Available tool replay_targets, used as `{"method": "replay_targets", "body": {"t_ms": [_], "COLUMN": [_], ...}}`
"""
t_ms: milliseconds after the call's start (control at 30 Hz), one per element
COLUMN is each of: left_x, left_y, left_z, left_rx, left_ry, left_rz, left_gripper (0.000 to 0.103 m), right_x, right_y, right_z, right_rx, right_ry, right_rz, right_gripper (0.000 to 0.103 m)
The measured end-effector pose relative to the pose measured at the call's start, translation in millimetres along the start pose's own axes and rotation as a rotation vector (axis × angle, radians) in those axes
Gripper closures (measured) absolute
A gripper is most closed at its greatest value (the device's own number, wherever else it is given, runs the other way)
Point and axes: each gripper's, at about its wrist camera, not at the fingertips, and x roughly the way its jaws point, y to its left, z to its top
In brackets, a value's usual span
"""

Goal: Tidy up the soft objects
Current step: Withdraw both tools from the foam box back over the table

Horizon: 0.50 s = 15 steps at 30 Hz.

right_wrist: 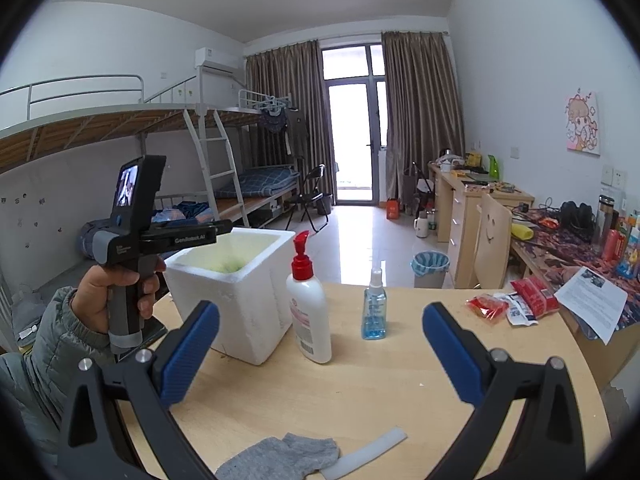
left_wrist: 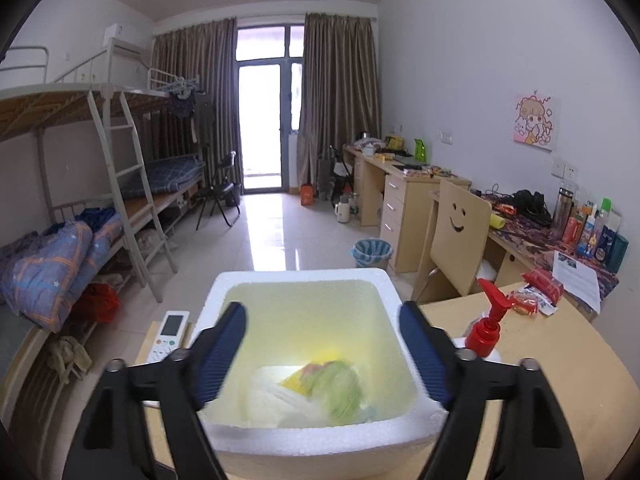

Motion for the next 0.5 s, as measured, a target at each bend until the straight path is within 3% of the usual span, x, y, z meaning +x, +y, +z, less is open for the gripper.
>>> {"method": "replay_targets", "body": {"t_ms": [33,100,500], "left_x": [0,-5,-57], "left_y": [-1,-3,-15], "left_z": [0,-1,1], "left_rx": [0.004,0.014,0.013], "left_ry": [-0.002,-0.018,-0.085], "left_rz": [0.000,0.000,-0.020], "left_gripper": [0.007,0.001,0.001], "right_x": [0,0,-16], "right_y": [-1,0,0], "right_z": [0,-1,1], "right_rx": [0.002,0.003,-0.001], "right_ry": [0.000,0.002,-0.017], "right_rz": [0.001,0.002,0.021], "right_gripper": [0.000,0.000,0.000]}}
